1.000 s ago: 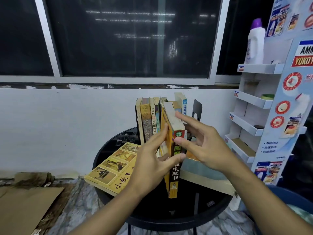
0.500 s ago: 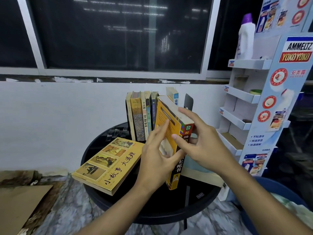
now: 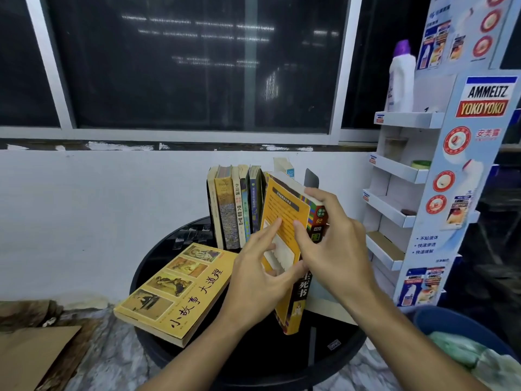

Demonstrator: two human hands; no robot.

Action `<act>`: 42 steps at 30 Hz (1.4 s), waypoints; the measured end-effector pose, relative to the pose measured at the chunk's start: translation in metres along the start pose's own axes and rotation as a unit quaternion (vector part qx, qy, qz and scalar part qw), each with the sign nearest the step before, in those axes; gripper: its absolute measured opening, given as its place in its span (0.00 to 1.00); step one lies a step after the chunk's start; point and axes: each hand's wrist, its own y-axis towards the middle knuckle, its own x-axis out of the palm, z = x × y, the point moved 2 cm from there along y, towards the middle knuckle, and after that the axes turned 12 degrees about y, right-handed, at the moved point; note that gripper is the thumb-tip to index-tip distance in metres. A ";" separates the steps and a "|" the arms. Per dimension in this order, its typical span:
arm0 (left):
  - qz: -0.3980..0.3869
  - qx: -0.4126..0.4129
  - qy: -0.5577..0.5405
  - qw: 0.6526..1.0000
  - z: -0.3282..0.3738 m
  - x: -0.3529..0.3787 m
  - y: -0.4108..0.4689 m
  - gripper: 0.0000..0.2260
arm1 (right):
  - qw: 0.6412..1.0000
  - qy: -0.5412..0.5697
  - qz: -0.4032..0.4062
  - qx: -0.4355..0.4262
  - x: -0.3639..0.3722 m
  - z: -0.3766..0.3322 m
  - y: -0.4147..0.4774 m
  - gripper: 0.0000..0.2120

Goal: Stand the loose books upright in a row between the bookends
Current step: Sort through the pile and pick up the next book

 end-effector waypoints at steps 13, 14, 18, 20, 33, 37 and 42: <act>0.039 0.072 0.142 0.987 -0.006 -0.023 0.111 0.27 | 0.993 -0.112 0.014 -0.037 -0.058 -0.016 0.100 0.18; 0.039 0.082 0.164 0.982 -0.008 -0.021 0.122 0.27 | 0.992 -0.118 0.012 -0.037 -0.061 -0.014 0.106 0.18; 0.033 0.102 0.238 0.965 -0.014 -0.006 0.164 0.30 | 0.990 -0.134 0.006 -0.029 -0.063 0.002 0.126 0.19; 0.021 0.113 0.277 0.954 -0.017 0.004 0.183 0.31 | 0.989 -0.148 0.005 -0.025 -0.061 0.012 0.137 0.18; -0.053 0.100 0.480 0.870 -0.045 0.041 0.257 0.31 | 0.987 -0.161 -0.003 -0.022 -0.021 0.081 0.195 0.17; -0.059 0.104 0.487 0.865 -0.052 0.043 0.264 0.29 | 0.990 -0.141 0.010 -0.029 -0.007 0.098 0.205 0.18; -0.041 0.119 0.457 0.880 -0.057 0.044 0.266 0.22 | 0.991 -0.121 0.034 -0.046 0.014 0.121 0.214 0.21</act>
